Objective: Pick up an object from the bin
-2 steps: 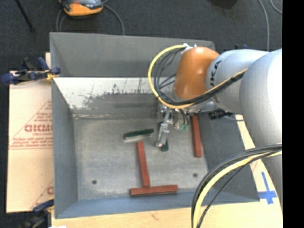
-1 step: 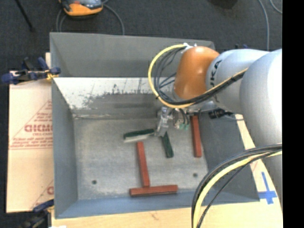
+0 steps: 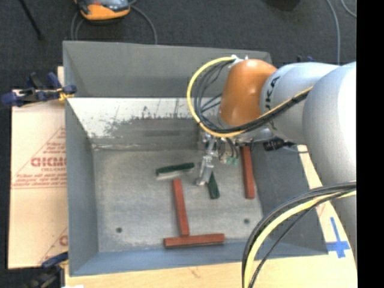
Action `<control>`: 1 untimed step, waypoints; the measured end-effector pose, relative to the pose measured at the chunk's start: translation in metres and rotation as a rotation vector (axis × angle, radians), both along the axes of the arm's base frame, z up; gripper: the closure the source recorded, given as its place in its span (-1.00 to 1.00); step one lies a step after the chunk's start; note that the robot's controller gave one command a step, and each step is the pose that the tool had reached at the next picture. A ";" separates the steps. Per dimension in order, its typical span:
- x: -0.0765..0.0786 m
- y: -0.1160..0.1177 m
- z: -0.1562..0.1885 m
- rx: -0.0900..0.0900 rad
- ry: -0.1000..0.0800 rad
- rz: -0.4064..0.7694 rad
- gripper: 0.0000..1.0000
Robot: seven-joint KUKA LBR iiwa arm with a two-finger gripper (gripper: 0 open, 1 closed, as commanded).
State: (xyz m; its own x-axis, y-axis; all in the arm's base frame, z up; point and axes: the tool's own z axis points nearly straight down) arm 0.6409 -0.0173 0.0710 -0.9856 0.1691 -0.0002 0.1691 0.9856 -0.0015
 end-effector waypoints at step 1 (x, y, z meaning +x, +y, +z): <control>0.001 0.000 0.001 -0.001 -0.003 0.000 1.00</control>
Offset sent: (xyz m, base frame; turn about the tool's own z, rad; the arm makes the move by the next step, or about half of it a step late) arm 0.0000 0.0000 0.0000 0.0000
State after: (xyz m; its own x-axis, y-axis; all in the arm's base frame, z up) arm 0.6419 -0.0175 0.0715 -0.9857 0.1687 -0.0036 0.1687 0.9857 -0.0014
